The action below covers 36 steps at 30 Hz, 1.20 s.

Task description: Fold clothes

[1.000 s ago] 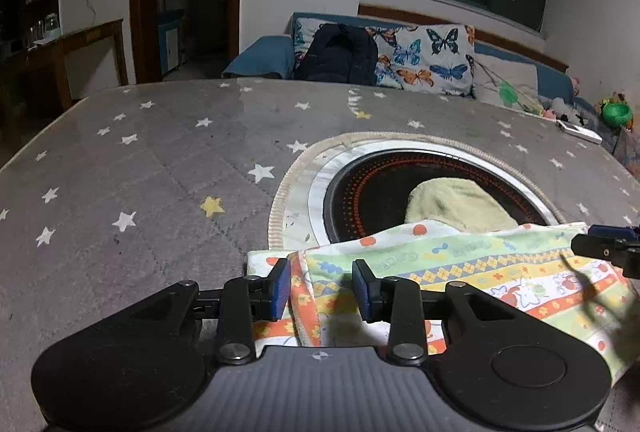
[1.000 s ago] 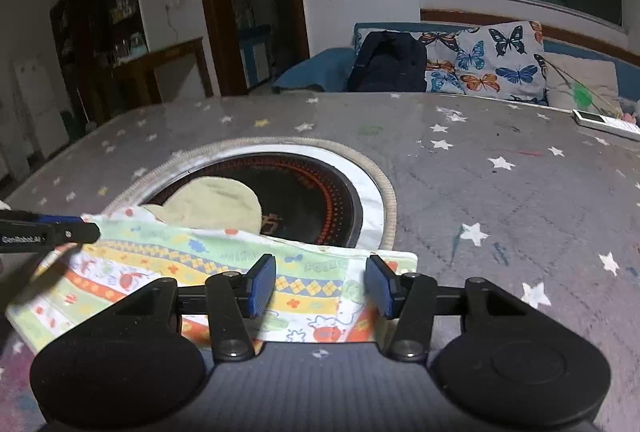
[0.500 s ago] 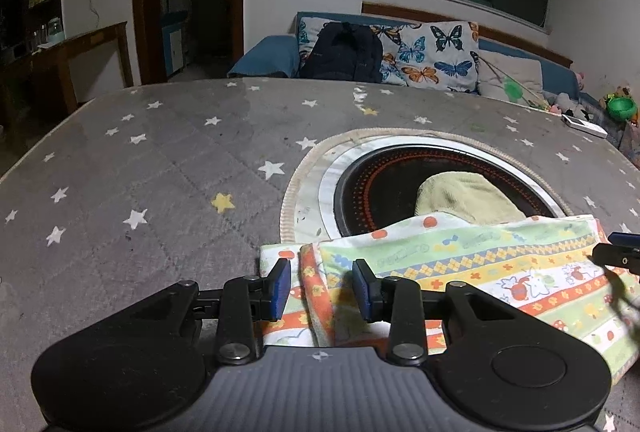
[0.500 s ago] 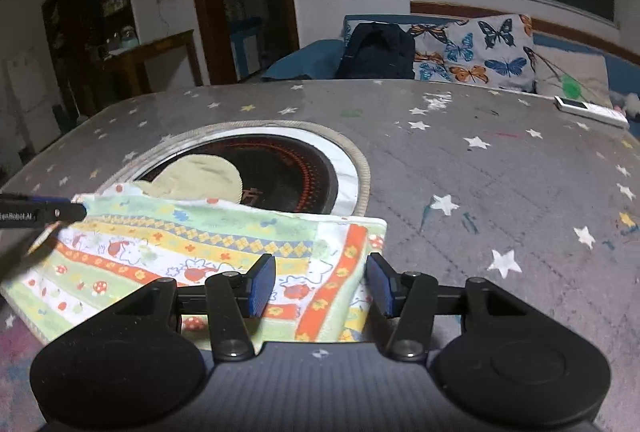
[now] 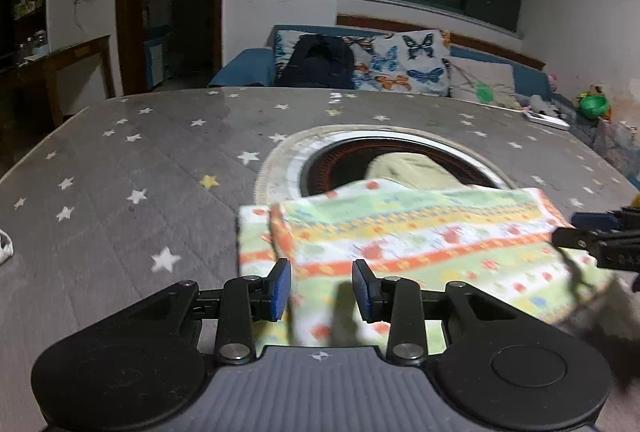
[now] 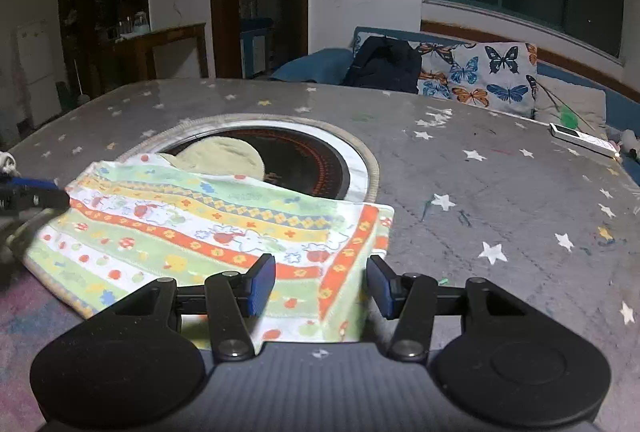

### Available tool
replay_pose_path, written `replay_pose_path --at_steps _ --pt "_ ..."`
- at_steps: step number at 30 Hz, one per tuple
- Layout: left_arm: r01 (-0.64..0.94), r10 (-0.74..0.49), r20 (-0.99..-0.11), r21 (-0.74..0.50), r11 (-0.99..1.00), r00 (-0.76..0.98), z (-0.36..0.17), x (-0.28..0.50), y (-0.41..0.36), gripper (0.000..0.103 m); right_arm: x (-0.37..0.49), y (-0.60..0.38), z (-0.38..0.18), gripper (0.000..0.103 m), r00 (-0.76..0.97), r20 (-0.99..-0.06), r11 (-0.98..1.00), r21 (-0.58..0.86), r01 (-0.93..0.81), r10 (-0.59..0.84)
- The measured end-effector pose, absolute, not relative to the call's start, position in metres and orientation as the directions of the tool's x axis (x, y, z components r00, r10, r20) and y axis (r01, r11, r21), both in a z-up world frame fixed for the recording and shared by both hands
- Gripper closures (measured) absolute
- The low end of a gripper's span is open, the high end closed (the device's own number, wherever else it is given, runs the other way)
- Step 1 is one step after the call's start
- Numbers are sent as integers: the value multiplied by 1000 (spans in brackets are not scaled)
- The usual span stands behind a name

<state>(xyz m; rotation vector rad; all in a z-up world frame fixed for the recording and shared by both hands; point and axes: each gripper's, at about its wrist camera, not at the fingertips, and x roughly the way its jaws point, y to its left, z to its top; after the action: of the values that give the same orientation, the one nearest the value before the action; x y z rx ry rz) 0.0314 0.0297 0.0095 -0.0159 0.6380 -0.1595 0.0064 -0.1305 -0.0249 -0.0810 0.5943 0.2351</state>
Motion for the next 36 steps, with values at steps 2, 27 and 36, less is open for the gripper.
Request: replay_pose_path --at_steps 2,27,36 --pt "166 -174 -587 -67 984 791 11 22 22 66 -2 -125 -21 49 808 -546 965 3 -261 220" --pt "273 -246 -580 -44 961 776 1 -9 -13 64 -53 -44 -24 45 795 -512 876 -154 -457 325" --pt "274 -236 -587 -25 961 774 -4 -9 -13 61 -49 -37 -30 45 787 -528 868 -170 -467 320"
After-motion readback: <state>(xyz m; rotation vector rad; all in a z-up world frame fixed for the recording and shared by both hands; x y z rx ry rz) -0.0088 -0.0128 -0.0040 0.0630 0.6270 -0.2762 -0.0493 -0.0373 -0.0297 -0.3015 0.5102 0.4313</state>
